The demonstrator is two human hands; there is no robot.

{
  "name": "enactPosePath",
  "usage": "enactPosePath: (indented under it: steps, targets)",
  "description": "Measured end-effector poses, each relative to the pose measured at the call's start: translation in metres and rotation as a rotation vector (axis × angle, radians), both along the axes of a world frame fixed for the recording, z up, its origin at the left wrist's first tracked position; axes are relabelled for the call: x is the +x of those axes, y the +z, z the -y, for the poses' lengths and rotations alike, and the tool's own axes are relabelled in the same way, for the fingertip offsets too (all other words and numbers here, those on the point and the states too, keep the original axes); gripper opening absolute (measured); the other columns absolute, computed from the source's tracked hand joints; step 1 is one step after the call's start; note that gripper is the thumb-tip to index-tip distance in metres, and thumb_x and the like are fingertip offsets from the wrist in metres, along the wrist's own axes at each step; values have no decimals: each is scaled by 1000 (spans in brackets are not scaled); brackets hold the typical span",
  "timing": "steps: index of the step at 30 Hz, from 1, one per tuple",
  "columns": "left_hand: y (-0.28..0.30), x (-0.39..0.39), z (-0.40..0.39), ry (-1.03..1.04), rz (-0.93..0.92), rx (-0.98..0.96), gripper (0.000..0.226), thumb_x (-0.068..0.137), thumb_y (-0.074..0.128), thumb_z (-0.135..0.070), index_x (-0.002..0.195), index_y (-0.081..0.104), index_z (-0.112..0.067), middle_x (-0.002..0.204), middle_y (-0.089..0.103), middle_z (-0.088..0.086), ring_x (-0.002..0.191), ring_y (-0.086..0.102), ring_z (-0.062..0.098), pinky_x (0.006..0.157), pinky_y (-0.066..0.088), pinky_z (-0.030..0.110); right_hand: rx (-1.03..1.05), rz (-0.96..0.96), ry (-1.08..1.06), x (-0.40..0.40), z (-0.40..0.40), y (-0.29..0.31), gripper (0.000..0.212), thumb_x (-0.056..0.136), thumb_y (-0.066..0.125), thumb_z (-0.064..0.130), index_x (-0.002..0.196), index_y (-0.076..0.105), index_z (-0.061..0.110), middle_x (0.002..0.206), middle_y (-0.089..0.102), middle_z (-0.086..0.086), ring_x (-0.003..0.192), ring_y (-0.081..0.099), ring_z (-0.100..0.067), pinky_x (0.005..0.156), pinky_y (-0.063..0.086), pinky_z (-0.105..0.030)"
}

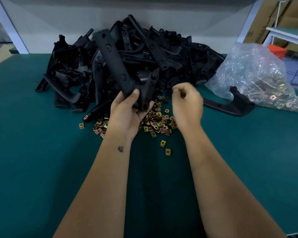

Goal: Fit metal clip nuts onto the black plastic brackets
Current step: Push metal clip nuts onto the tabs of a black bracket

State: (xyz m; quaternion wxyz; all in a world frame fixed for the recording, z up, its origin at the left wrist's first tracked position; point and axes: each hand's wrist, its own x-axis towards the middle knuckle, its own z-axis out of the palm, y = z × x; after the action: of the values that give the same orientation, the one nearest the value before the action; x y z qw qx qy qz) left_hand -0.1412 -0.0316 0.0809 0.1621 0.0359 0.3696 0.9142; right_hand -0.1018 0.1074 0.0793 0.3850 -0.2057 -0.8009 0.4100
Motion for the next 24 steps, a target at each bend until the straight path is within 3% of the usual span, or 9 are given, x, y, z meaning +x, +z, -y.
enactPosePath:
  steps: [4, 7, 16, 19, 21, 24]
  targets:
    - [-2, 0, -2, 9, 16, 30, 15, 99, 54, -4, 104, 65, -12, 102, 74, 7, 91, 74, 23, 68, 60, 34, 378, 462, 97, -6, 6, -8, 32, 98, 49, 26, 122, 67, 18, 120, 61, -6, 114, 49, -27, 92, 42, -36]
    - [-3, -1, -4, 21, 27, 97, 18, 100, 52, -1, 106, 64, -13, 111, 70, 10, 101, 70, 27, 71, 60, 36, 529, 608, 105, -8, 12, -11, 36, 100, 46, 33, 127, 62, 15, 123, 55, -9, 116, 42, -30, 95, 35, -38]
    - [-4, 1, -9, -10, 25, 119, 25, 101, 47, 1, 119, 58, -13, 122, 65, 12, 106, 67, 30, 78, 60, 39, 308, 461, 143, -8, 14, -10, 18, 95, 58, 18, 110, 67, 17, 114, 62, -4, 113, 47, -25, 92, 41, -35]
    - [-2, 1, -9, 6, 66, 158, 21, 101, 47, 2, 113, 58, -11, 123, 64, 14, 108, 65, 30, 75, 60, 37, 260, 379, 128, -7, 15, -9, 15, 96, 54, 16, 107, 64, 17, 103, 66, 1, 100, 55, -20, 79, 45, -32]
    - [-2, 1, -9, 16, 83, 167, 18, 99, 50, 2, 109, 59, -11, 122, 64, 15, 106, 66, 29, 74, 59, 35, 75, 210, 149, -6, 16, -5, 11, 96, 55, 14, 100, 64, 20, 89, 64, 12, 86, 59, -8, 69, 44, -21]
    - [0, 2, -9, 20, 58, 152, 22, 95, 57, 2, 112, 58, -11, 114, 67, 12, 98, 69, 23, 77, 59, 32, -283, -20, 263, -5, 17, 4, 19, 93, 61, 6, 94, 69, 23, 86, 69, 10, 79, 65, -1, 71, 49, -12]
